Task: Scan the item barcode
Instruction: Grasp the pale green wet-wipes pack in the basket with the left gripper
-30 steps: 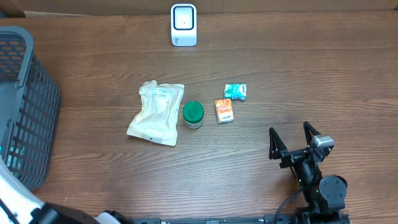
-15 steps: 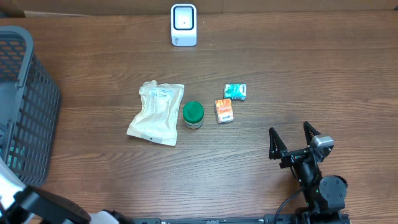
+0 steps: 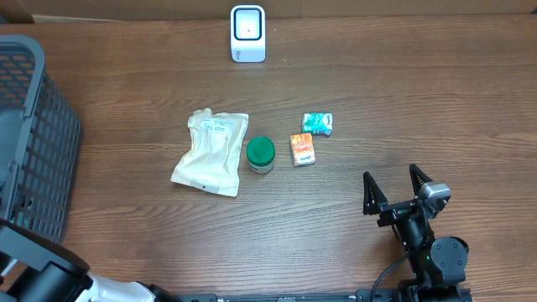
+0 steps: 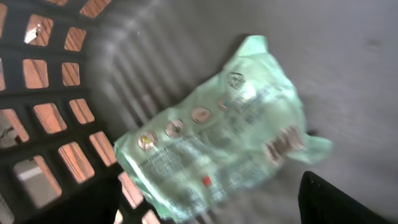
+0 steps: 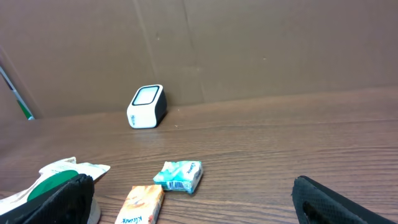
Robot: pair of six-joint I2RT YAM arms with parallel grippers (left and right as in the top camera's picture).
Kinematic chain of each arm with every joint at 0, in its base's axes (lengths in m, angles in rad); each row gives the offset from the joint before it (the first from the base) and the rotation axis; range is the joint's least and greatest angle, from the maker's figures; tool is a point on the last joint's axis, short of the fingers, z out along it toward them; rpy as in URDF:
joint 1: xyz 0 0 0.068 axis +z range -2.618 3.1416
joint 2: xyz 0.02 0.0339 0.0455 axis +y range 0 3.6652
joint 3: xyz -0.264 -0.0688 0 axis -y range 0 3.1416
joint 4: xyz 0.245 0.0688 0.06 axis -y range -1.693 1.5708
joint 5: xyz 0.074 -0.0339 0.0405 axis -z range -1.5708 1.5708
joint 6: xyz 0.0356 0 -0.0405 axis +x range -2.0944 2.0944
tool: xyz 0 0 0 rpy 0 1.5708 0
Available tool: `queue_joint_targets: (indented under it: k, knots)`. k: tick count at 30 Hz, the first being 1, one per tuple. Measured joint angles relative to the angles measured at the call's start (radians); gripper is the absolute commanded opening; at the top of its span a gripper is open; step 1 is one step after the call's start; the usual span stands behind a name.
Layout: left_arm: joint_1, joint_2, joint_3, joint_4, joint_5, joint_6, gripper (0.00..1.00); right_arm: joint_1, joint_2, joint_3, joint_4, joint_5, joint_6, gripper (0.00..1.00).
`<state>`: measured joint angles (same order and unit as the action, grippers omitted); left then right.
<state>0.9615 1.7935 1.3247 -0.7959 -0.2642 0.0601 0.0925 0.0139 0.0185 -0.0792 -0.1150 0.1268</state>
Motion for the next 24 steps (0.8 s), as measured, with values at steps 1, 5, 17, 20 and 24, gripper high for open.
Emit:
queue_joint_targets:
  k: [1, 5, 17, 20, 24]
  knots:
    - [0.005, 0.011, 0.000, 0.006, -0.002, 0.000, 0.76, 0.000, 0.000, 0.000, 0.000, 0.000, 0.000, 1.00]
    - [0.014, 0.072, 0.000, 0.023, -0.004, 0.002, 0.75, 0.000, 0.000, 0.000, 0.000, 0.000, 0.000, 1.00]
    - [0.014, 0.169, 0.042, 0.049, -0.009, 0.011, 0.04, 0.000, 0.000, 0.000, 0.000, 0.000, 0.000, 1.00]
    - [0.013, 0.172, 0.051, 0.051, -0.024, 0.016, 0.04, 0.000, 0.000, 0.000, 0.000, 0.000, 0.000, 1.00]
    - [0.013, 0.172, 0.060, 0.039, -0.023, 0.018, 0.04, 0.000, 0.000, 0.000, 0.000, 0.000, 0.000, 1.00]
